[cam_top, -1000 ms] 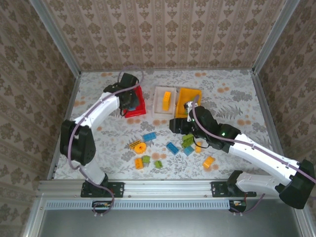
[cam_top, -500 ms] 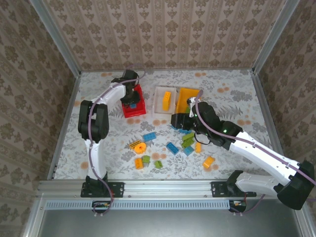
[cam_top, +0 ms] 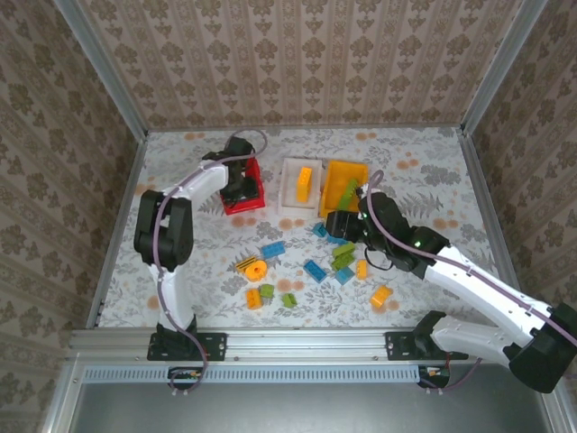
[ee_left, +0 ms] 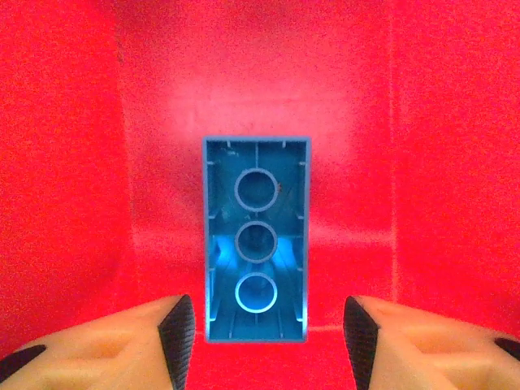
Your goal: Sort the legos into containers by color
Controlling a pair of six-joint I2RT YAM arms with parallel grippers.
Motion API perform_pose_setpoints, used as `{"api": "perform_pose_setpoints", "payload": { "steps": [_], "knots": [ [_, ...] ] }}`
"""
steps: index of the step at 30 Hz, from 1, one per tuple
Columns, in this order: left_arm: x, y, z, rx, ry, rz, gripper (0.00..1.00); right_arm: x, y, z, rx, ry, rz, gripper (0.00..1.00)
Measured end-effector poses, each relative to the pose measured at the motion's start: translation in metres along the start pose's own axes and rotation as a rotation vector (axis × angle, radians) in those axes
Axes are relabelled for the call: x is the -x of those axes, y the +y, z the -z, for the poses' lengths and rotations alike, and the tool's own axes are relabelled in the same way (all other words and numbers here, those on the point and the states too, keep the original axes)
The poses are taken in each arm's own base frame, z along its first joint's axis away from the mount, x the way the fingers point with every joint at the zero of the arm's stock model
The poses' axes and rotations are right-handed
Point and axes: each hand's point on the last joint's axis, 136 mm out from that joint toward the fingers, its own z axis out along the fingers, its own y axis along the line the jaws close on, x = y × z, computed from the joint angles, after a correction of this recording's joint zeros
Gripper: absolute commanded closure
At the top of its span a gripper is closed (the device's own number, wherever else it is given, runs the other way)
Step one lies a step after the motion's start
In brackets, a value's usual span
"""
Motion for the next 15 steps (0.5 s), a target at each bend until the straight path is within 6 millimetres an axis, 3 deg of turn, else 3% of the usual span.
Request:
{"api": "perform_pose_setpoints", "payload": {
  "steps": [10, 15],
  "knots": [
    [0.013, -0.036, 0.091, -0.126, -0.182, -0.007, 0.29, -0.030, -0.052, 0.015, -0.192, 0.058, -0.095, 0.37],
    [0.008, -0.031, 0.103, -0.135, -0.198, 0.014, 0.35, -0.041, -0.063, 0.020, -0.231, 0.090, -0.103, 0.37]
  ]
}}
